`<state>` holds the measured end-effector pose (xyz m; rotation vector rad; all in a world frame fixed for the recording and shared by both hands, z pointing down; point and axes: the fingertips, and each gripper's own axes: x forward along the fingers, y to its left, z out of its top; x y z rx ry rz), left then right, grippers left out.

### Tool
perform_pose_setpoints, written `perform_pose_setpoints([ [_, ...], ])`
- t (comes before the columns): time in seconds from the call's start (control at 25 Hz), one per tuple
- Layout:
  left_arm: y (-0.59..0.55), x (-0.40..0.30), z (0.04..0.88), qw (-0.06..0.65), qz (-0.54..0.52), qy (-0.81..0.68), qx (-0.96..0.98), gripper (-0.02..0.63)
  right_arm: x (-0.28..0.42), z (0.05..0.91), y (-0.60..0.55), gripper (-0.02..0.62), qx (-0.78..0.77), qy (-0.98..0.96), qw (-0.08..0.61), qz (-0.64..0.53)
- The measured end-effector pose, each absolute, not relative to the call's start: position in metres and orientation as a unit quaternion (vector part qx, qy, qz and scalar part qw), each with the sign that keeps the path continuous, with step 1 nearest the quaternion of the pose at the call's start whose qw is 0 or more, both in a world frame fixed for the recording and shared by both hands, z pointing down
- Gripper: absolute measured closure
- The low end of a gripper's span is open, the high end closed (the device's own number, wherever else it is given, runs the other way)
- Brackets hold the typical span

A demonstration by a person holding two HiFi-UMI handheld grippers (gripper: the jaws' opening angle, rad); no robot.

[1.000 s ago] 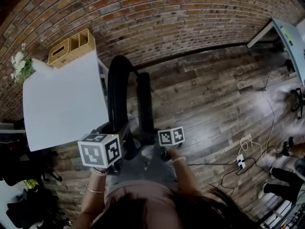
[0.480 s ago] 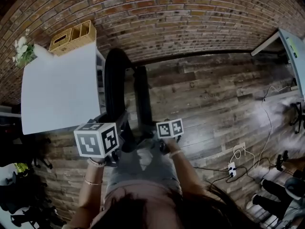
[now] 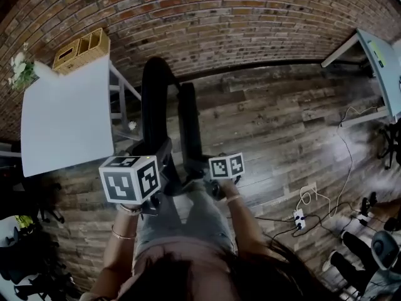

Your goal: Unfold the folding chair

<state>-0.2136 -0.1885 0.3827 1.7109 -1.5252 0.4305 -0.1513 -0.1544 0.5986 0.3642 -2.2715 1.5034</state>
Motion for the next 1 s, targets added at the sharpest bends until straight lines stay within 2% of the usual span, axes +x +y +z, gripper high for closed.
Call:
perform_pose_setpoints([
  [0.68, -0.199, -0.078, 0.382, 0.366, 0.21, -0.501, 0.756, 0.455, -0.016, 0.599, -0.155, 0.472, 0.229, -0.794, 0.143, 0.545],
  [1.0, -0.193, -0.056, 0.388, 0.351, 0.225, -0.48, 0.772, 0.448, 0.012, 0.604, -0.149, 0.471, 0.247, -0.791, 0.116, 0.548],
])
